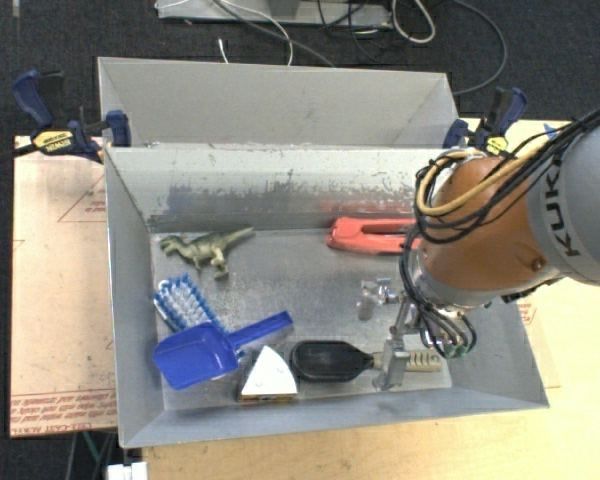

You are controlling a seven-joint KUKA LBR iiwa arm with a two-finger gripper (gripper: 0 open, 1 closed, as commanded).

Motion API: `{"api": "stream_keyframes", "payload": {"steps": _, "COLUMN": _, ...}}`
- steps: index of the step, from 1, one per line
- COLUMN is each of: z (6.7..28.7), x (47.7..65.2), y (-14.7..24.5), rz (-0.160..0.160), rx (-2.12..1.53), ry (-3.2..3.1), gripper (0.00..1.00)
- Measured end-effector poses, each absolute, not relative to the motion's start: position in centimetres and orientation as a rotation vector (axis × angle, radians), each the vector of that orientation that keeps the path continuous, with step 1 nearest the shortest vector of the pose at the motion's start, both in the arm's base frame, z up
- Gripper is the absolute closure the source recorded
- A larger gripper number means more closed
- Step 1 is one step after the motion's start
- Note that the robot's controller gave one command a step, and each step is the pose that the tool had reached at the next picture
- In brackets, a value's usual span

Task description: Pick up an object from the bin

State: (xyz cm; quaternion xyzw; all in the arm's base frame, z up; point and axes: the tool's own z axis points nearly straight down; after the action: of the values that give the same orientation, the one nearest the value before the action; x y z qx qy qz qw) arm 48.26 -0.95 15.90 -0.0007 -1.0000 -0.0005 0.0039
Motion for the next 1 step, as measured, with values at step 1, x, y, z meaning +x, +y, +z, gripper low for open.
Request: {"api": "stream_keyframes", "payload": {"steps": 1, "z": 16.24, "x": 48.45, "y": -0.94, "rz": -0.001, "rx": 0.0, "ry": -3.141, "gripper": 0.0}}
